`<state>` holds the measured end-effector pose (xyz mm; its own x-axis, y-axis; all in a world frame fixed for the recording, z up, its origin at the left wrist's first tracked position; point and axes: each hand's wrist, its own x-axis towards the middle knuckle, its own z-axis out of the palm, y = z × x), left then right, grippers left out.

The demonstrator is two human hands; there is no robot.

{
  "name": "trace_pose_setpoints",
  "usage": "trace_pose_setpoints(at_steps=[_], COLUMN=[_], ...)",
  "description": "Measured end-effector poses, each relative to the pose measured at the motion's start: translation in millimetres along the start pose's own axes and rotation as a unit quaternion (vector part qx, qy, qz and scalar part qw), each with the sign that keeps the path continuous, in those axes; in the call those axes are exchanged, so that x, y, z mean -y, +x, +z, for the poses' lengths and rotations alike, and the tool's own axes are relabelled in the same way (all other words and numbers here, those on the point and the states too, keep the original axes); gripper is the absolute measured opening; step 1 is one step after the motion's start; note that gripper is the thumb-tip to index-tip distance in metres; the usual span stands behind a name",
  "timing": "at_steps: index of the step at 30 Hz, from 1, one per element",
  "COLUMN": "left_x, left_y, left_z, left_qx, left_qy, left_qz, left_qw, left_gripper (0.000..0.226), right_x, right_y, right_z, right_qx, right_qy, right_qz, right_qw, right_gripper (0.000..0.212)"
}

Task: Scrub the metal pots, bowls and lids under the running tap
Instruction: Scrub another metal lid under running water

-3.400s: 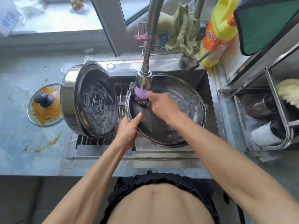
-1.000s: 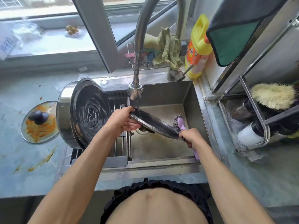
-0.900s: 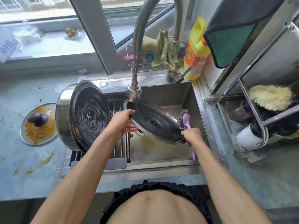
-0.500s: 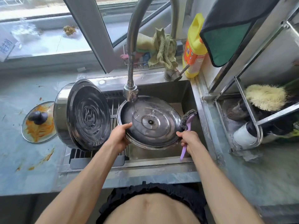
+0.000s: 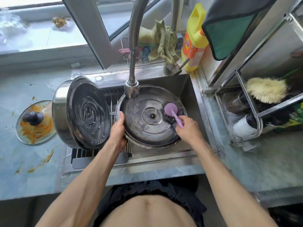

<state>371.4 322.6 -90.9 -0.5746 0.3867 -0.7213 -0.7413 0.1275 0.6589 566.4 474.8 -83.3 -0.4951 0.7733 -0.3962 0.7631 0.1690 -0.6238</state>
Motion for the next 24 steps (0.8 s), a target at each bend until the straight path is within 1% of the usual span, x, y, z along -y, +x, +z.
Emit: trace_pose_setpoints(at_steps=[2,4,6,9,11,14,16,19,21,22,24], left_x=[-2.9,-4.6,-5.3,-6.8,-7.3,-10.3,-11.4,-16.9,-19.8,-21.0,-22.9], left_y=[0.4,1.5,3.5,4.1,4.7,1.7,-1.2,1.4,1.2,-0.3,-5.2], left_z=[-0.7,-3.5,-8.7,-18.2,-25.2,-29.6,-28.7,-29.5,-31.2,-32.3,-32.7], left_qx=[0.006,0.004,0.007,0.004,0.027,0.084,0.09,0.082,0.08,0.084,0.097], left_qy=[-0.016,-0.027,-0.031,-0.011,0.025,0.081,0.094,0.109,0.121,0.124,0.128], left_qz=[0.005,0.012,0.023,0.052,0.082,0.117,0.127,0.137,0.145,0.147,0.148], left_qw=[1.0,1.0,0.999,0.999,0.996,0.986,0.983,0.981,0.979,0.978,0.976], left_gripper=[0.054,0.054,0.054,0.051,0.045,0.028,0.022,0.019,0.014,0.014,0.015], right_x=[5.6,8.4,11.6,27.1,40.8,59.1,70.6,87.4,87.4,85.5,80.9], right_y=[-10.1,-18.3,-25.4,-34.6,-35.4,-30.9,-30.3,-36.1,-32.8,-28.5,-20.7], right_z=[-1.1,-1.2,0.1,7.6,14.6,22.7,28.2,41.2,41.3,37.8,29.7], right_qx=[0.014,0.013,-0.009,-0.058,-0.075,-0.094,-0.078,0.008,0.048,0.055,0.044], right_qy=[-0.021,-0.046,-0.056,-0.026,-0.019,-0.022,-0.045,-0.065,-0.078,-0.08,-0.078], right_qz=[-0.008,0.003,0.005,-0.006,-0.025,-0.051,-0.072,-0.105,-0.093,-0.074,-0.046], right_qw=[1.0,0.999,0.998,0.998,0.997,0.994,0.993,0.992,0.991,0.993,0.995], right_gripper=[0.045,0.043,0.036,0.038,0.042,0.043,0.043,0.045,0.046,0.045,0.049])
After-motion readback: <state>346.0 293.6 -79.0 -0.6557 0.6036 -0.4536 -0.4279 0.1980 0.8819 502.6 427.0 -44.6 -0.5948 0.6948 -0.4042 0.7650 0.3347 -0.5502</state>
